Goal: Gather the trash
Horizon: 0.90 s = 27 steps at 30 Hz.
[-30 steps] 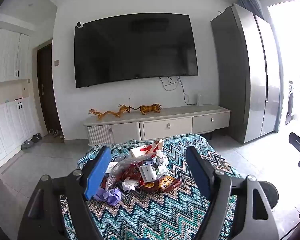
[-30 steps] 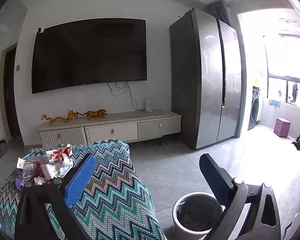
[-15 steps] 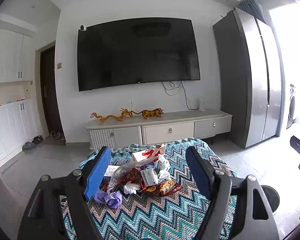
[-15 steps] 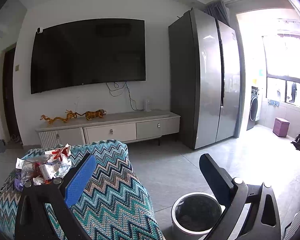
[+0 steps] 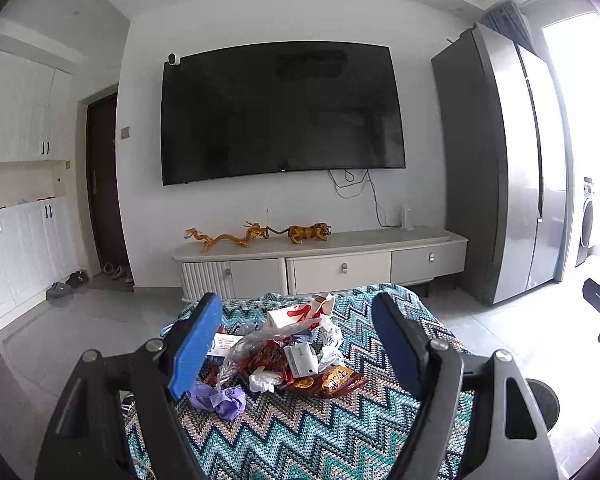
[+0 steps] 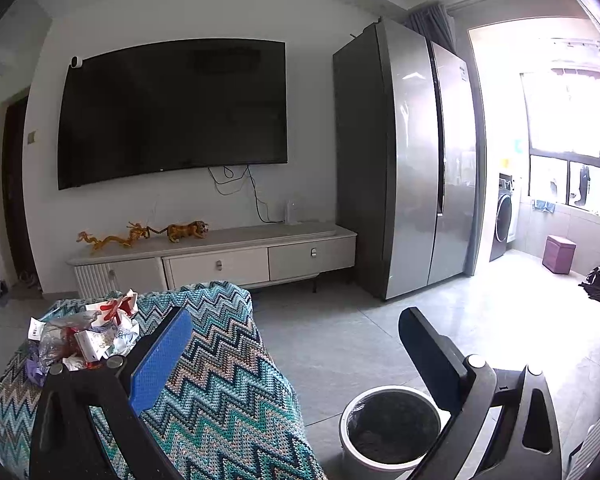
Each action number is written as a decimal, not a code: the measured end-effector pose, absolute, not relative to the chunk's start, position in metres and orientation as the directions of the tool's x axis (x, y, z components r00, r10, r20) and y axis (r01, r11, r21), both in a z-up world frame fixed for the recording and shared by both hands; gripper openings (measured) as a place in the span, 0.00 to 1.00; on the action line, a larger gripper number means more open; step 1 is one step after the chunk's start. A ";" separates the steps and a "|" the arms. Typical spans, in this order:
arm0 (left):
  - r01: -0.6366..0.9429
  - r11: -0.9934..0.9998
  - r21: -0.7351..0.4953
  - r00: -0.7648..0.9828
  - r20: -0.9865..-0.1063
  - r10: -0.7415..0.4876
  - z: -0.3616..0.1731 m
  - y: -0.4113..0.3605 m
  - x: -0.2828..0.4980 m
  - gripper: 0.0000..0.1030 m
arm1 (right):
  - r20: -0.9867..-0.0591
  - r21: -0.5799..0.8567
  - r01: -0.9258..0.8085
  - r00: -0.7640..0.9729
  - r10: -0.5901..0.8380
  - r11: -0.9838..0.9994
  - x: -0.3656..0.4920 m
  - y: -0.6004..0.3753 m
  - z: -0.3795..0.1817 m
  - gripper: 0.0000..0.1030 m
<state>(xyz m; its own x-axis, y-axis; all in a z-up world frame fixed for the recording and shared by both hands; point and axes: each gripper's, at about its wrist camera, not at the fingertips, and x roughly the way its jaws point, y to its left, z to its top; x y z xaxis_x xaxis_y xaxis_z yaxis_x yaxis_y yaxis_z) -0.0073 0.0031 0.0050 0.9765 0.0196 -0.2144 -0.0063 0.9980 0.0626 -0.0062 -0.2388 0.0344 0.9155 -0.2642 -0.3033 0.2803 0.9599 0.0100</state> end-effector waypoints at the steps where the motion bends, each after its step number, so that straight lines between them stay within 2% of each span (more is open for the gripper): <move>1: -0.005 0.998 0.065 0.976 -0.216 0.019 0.005 0.003 -0.007 0.74 | -0.303 0.011 0.282 0.915 -0.265 0.959 -0.006 -0.239 0.035 1.00; 9: 0.004 0.996 0.086 0.969 -0.248 0.017 -0.001 0.003 -0.001 0.74 | -0.300 0.022 0.282 0.917 -0.262 0.959 -0.004 -0.240 0.033 1.00; 14: 0.041 0.994 0.102 0.953 -0.303 -0.009 -0.014 0.001 0.013 0.74 | -0.317 0.011 0.267 0.915 -0.250 0.964 0.005 -0.238 0.028 1.00; 20: 0.079 0.996 0.050 0.918 -0.392 -0.053 -0.036 0.017 0.037 0.74 | -0.379 -0.002 0.210 0.905 -0.195 0.978 0.027 -0.230 0.014 1.00; 27: 0.012 1.000 0.029 0.887 -0.461 0.003 -0.061 0.066 0.066 0.74 | -0.500 -0.009 0.037 0.865 -0.037 0.999 0.073 -0.210 -0.005 1.00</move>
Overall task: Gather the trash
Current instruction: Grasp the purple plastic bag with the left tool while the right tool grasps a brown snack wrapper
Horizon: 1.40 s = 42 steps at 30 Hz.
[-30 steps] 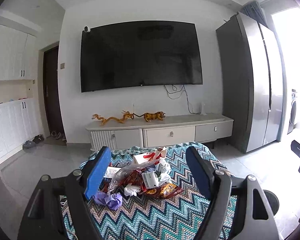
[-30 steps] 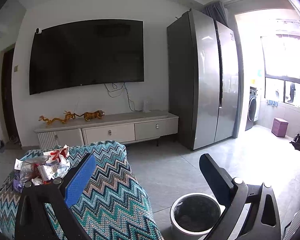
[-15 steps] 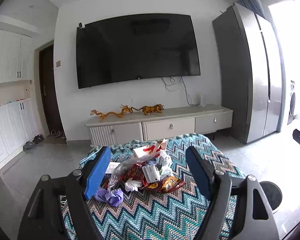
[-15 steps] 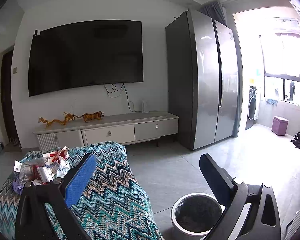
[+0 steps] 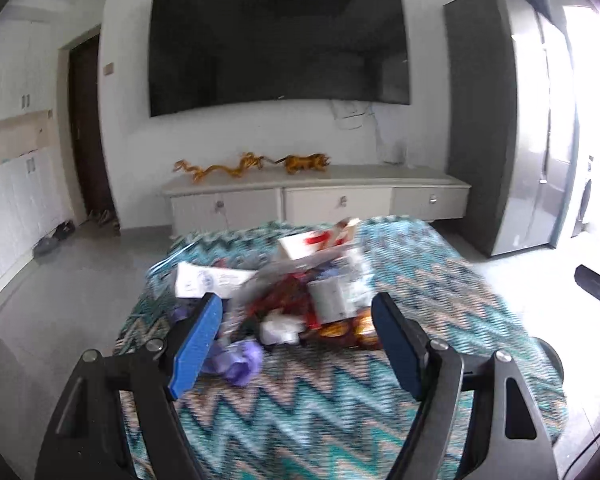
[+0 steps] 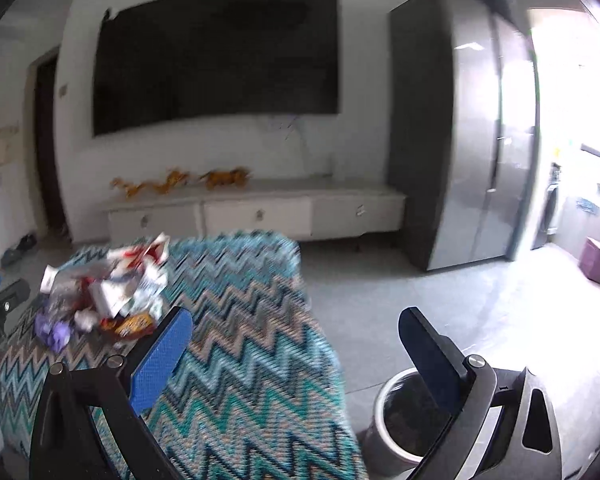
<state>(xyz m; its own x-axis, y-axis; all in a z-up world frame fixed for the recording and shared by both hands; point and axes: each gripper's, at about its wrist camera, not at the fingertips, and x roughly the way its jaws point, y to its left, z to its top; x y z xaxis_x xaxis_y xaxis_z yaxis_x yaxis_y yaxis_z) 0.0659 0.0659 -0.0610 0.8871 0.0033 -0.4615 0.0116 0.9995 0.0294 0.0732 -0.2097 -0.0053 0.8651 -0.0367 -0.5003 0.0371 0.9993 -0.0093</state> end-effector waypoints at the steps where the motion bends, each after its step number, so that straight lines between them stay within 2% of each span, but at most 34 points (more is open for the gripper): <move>1: 0.003 1.000 0.028 0.881 -0.472 0.010 -0.065 0.072 0.068 0.74 | -0.510 0.000 0.003 0.860 -0.003 1.000 0.079 -0.205 -0.008 1.00; 6: -0.047 0.999 0.019 0.832 -0.553 0.050 -0.097 0.117 0.081 0.74 | -0.587 0.066 -0.172 0.790 0.178 0.983 0.120 -0.178 -0.029 1.00; 12: -0.067 0.997 -0.036 0.779 -0.626 0.029 -0.123 0.150 0.096 0.74 | -0.665 0.173 -0.316 0.661 0.347 0.933 0.170 -0.143 -0.059 1.00; 22: -0.033 0.996 -0.079 0.717 -0.696 -0.031 -0.150 0.136 0.142 0.74 | -0.735 0.248 -0.418 0.507 0.451 0.874 0.242 -0.095 -0.104 0.98; 25: -0.027 0.996 -0.087 0.693 -0.719 -0.044 -0.162 0.131 0.152 0.73 | -0.755 0.276 -0.426 0.458 0.469 0.861 0.252 -0.089 -0.121 0.90; 28: -0.025 0.995 -0.095 0.683 -0.729 -0.052 -0.168 0.129 0.154 0.71 | -0.770 0.308 -0.428 0.412 0.487 0.850 0.259 -0.086 -0.138 0.77; 29: -0.024 0.995 -0.098 0.683 -0.728 -0.056 -0.168 0.129 0.155 0.61 | -0.771 0.320 -0.428 0.400 0.495 0.845 0.260 -0.086 -0.143 0.71; 30: -0.020 0.994 -0.106 0.680 -0.730 -0.064 -0.168 0.129 0.156 0.47 | -0.770 0.326 -0.429 0.397 0.500 0.843 0.260 -0.086 -0.145 0.65; 31: -0.014 0.992 -0.124 0.671 -0.737 -0.083 -0.169 0.130 0.156 0.43 | -0.768 0.329 -0.430 0.397 0.503 0.841 0.259 -0.086 -0.145 0.61; 33: -0.014 0.990 -0.139 0.668 -0.738 -0.094 -0.170 0.129 0.156 0.41 | -0.760 0.346 -0.435 0.389 0.520 0.831 0.258 -0.088 -0.146 0.43; 36: 0.003 0.987 -0.159 0.669 -0.734 -0.121 -0.167 0.127 0.148 0.37 | -0.751 0.370 -0.449 0.371 0.547 0.813 0.247 -0.094 -0.142 0.28; 39: 0.017 0.985 -0.169 0.673 -0.727 -0.137 -0.162 0.126 0.136 0.35 | -0.746 0.382 -0.467 0.354 0.564 0.798 0.231 -0.095 -0.140 0.18; 42: 0.023 0.984 -0.175 0.683 -0.716 -0.143 -0.155 0.128 0.125 0.34 | -0.734 0.398 -0.473 0.351 0.582 0.786 0.217 -0.097 -0.135 0.18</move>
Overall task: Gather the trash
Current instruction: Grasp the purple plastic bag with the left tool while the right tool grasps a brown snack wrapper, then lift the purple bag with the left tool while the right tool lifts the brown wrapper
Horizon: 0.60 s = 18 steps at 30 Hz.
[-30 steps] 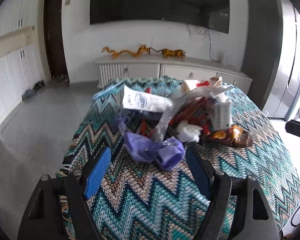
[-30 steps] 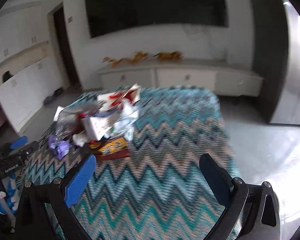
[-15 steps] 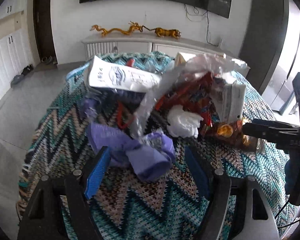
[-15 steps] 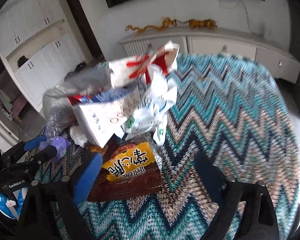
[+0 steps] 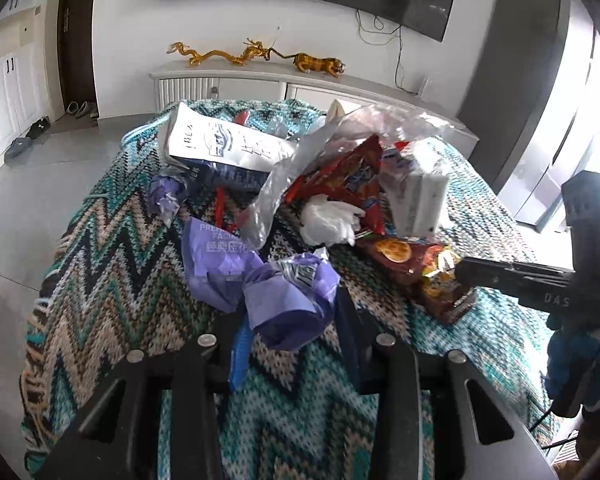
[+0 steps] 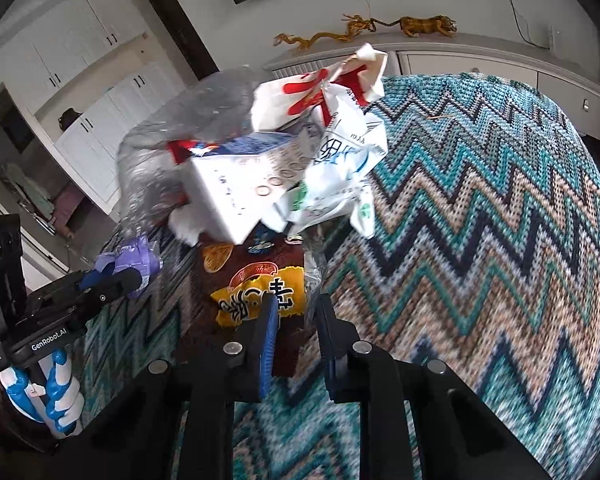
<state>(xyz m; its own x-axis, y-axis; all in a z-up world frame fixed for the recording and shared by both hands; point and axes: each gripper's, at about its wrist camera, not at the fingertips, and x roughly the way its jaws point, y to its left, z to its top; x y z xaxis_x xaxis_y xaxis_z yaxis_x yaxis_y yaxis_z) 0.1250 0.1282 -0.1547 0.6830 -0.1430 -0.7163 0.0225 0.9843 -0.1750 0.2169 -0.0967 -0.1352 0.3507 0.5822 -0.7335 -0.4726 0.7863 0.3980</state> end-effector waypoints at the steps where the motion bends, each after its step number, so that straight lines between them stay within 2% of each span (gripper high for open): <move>1: 0.022 0.984 -0.175 0.687 -0.713 -0.142 -0.151 0.131 0.125 0.34 | -0.730 0.400 -0.476 0.351 0.586 0.783 0.215 -0.096 -0.134 0.18; 4: 0.019 0.984 -0.175 0.697 -0.704 -0.139 -0.145 0.134 0.117 0.34 | -0.728 0.404 -0.483 0.344 0.593 0.777 0.212 -0.090 -0.136 0.21; 5: 0.020 0.985 -0.174 0.703 -0.697 -0.137 -0.141 0.135 0.113 0.34 | -0.730 0.402 -0.482 0.343 0.590 0.778 0.212 -0.089 -0.136 0.30; 6: 0.020 0.985 -0.172 0.708 -0.693 -0.136 -0.139 0.136 0.110 0.34 | -0.733 0.398 -0.481 0.345 0.587 0.781 0.212 -0.087 -0.138 0.44; 8: 0.022 0.986 -0.168 0.719 -0.682 -0.132 -0.134 0.137 0.101 0.34 | -0.737 0.394 -0.484 0.341 0.583 0.781 0.213 -0.083 -0.141 0.54; 13: 0.023 0.987 -0.157 0.736 -0.666 -0.123 -0.127 0.140 0.084 0.34 | -0.753 0.351 -0.488 0.360 0.550 0.799 0.213 -0.070 -0.143 0.54; 14: 0.022 0.987 -0.157 0.739 -0.662 -0.122 -0.126 0.140 0.081 0.34 | -0.755 0.342 -0.495 0.362 0.547 0.799 0.212 -0.068 -0.142 0.47; 15: 0.022 0.987 -0.157 0.742 -0.659 -0.121 -0.125 0.141 0.080 0.34 | -0.758 0.335 -0.504 0.358 0.545 0.796 0.211 -0.066 -0.142 0.29; 17: 0.022 0.987 -0.156 0.751 -0.649 -0.120 -0.121 0.142 0.076 0.34 | -0.760 0.333 -0.520 0.347 0.550 0.787 0.208 -0.062 -0.141 0.11; 18: 0.023 0.988 -0.156 0.755 -0.644 -0.119 -0.118 0.142 0.074 0.34 | -0.756 0.338 -0.527 0.341 0.558 0.780 0.205 -0.061 -0.140 0.07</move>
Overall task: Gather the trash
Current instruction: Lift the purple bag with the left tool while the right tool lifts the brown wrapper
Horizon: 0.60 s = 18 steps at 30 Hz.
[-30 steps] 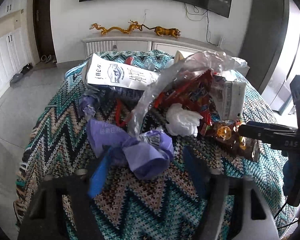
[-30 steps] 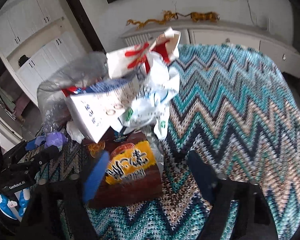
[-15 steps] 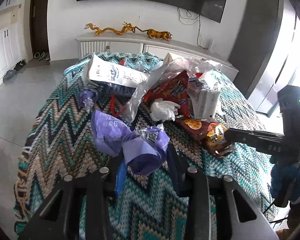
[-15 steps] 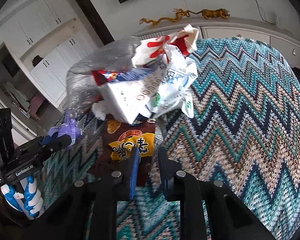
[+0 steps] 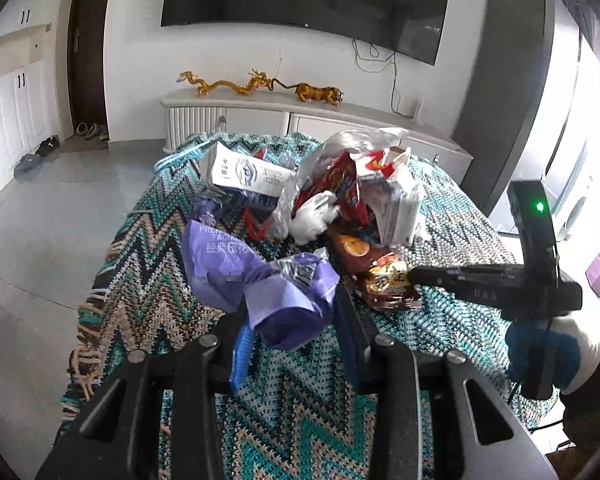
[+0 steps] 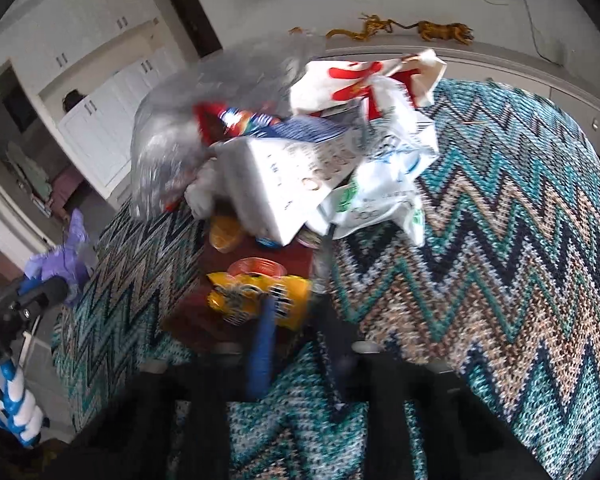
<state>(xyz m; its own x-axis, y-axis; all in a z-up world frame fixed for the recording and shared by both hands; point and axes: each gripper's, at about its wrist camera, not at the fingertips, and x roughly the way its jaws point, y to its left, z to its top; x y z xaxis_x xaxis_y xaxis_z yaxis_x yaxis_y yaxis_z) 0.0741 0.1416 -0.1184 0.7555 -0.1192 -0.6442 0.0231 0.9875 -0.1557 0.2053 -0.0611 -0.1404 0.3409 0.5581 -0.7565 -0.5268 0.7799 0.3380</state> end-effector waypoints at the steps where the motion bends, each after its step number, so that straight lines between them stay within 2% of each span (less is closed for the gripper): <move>1: 0.025 0.988 -0.155 0.760 -0.639 -0.120 -0.116 0.142 0.072 0.34 | -0.753 0.342 -0.535 0.336 0.566 0.773 0.200 -0.061 -0.139 0.06; 6: 0.038 0.989 -0.145 0.775 -0.621 -0.121 -0.107 0.136 0.062 0.34 | -0.729 0.367 -0.561 0.322 0.604 0.742 0.171 -0.067 -0.130 0.03; 13: 0.039 0.989 -0.142 0.791 -0.600 -0.118 -0.097 0.137 0.049 0.34 | -0.723 0.326 -0.595 0.345 0.599 0.735 0.160 -0.057 -0.110 0.05; 14: 0.037 0.989 -0.143 0.794 -0.597 -0.116 -0.096 0.139 0.048 0.34 | -0.727 0.311 -0.599 0.350 0.591 0.738 0.159 -0.051 -0.108 0.14; 15: 0.035 0.989 -0.146 0.795 -0.595 -0.116 -0.096 0.141 0.047 0.34 | -0.731 0.298 -0.599 0.357 0.581 0.743 0.162 -0.046 -0.106 0.31; 17: 0.031 0.988 -0.150 0.799 -0.590 -0.114 -0.096 0.146 0.045 0.34 | -0.748 0.257 -0.591 0.380 0.545 0.765 0.167 -0.034 -0.108 0.50; 18: 0.031 0.988 -0.152 0.800 -0.589 -0.115 -0.096 0.147 0.044 0.34 | -0.754 0.247 -0.590 0.381 0.535 0.769 0.172 -0.031 -0.112 0.55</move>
